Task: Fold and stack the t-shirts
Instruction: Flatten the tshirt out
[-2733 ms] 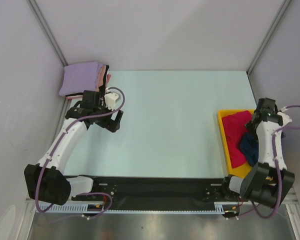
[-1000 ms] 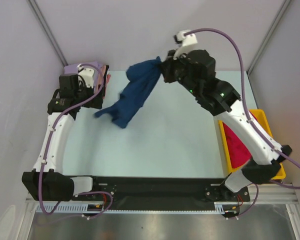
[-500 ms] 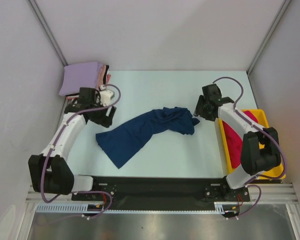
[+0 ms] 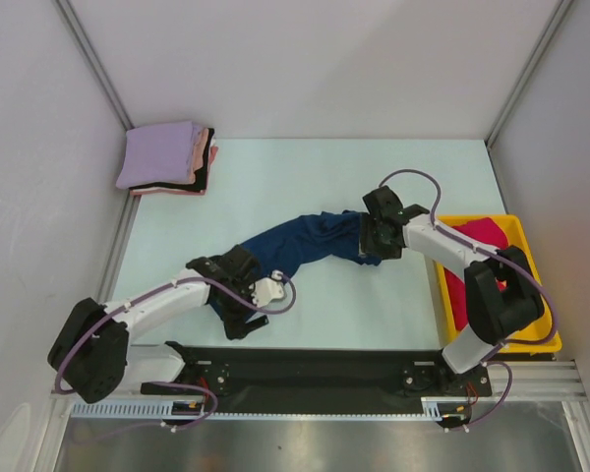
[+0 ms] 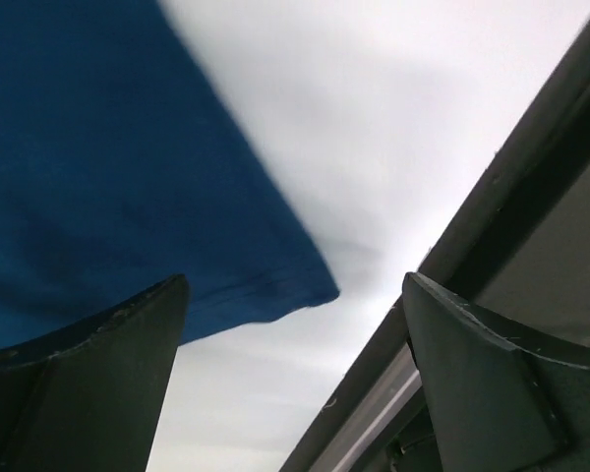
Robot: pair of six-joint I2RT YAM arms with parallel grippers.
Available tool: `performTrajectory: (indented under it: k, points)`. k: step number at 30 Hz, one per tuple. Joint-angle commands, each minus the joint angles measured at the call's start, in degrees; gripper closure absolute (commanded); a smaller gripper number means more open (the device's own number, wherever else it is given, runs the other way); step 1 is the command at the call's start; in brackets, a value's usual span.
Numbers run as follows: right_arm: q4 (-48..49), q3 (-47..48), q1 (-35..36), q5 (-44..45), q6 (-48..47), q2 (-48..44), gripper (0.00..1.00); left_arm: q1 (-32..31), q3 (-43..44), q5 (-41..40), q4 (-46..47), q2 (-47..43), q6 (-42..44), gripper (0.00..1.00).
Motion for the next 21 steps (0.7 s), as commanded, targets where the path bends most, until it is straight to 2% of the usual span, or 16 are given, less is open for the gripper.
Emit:
performTrajectory:
  k: [1, 3, 4, 5, 6, 7, 9, 10, 11, 12, 13, 14, 15, 18, 21]
  points:
    - [2.71, 0.96, -0.35, -0.46, 0.04, 2.61, 0.4, -4.4, -3.74, -3.41, 5.45, 0.73, 1.72, 0.05]
    - [2.64, 1.48, -0.44, -0.02, -0.4, 3.85, 0.43, -5.46, -4.8, -5.95, 8.34, 1.79, 0.5, 0.07]
    - [2.9, 1.75, -0.44, -0.01, -1.1, 4.64, 0.46, -5.73, -5.51, -6.58, 9.05, 2.14, -0.38, 0.11]
    - [3.07, 1.66, -0.44, 0.59, -1.36, 4.91, 0.55, -5.73, -5.77, -7.11, 9.93, 2.58, -0.91, 0.15]
    - [3.77, 1.4, -0.53, 0.86, -1.54, 5.17, 0.59, -5.82, -6.21, -8.76, 11.68, 3.11, -1.35, 0.19]
    - [4.13, 0.88, -0.96, 0.95, -1.98, 5.43, 0.65, -5.82, -7.0, -9.3, 12.3, 3.55, -1.53, 0.29]
    - [5.09, 0.34, -1.58, 1.22, -2.24, 5.35, 0.7, -5.82, -7.71, -10.1, 13.36, 3.9, -1.7, 0.39]
    - [5.1, 0.26, -1.93, 1.48, -2.51, 5.44, 0.71, -5.82, -8.06, -9.93, 13.45, 3.82, -1.79, 0.48]
    - [5.01, 0.43, -2.28, 2.09, -2.77, 5.52, 0.69, -5.82, -8.06, -9.84, 13.45, 3.73, -1.79, 0.54]
    - [4.14, 0.87, -2.55, 2.62, -2.95, 5.61, 0.64, -5.9, -8.06, -9.92, 13.45, 3.29, -1.88, 0.67]
    - [3.52, 1.39, -2.55, 2.88, -3.12, 5.7, 0.53, -5.82, -7.71, -10.36, 13.19, 3.11, -1.88, 0.75]
    - [2.99, 2.01, -2.38, 3.15, -4.25, 5.53, 0.48, -5.9, -7.36, -10.8, 12.84, 2.85, -1.97, 0.84]
    - [2.64, 1.93, -2.2, 3.58, -4.61, 5.26, 0.45, -5.82, -6.57, -11.41, 12.66, 2.06, -2.06, 1.0]
    - [4.64, 0.35, -2.98, 2.98, -6.2, 4.56, 0.43, -5.73, -4.73, -13.52, 10.56, -0.65, -2.5, 0.99]
    - [8.68, -1.41, -4.91, -0.8, -7.08, 5.34, 0.57, -4.33, -0.95, -14.76, 7.75, -4.16, -2.76, 1.0]
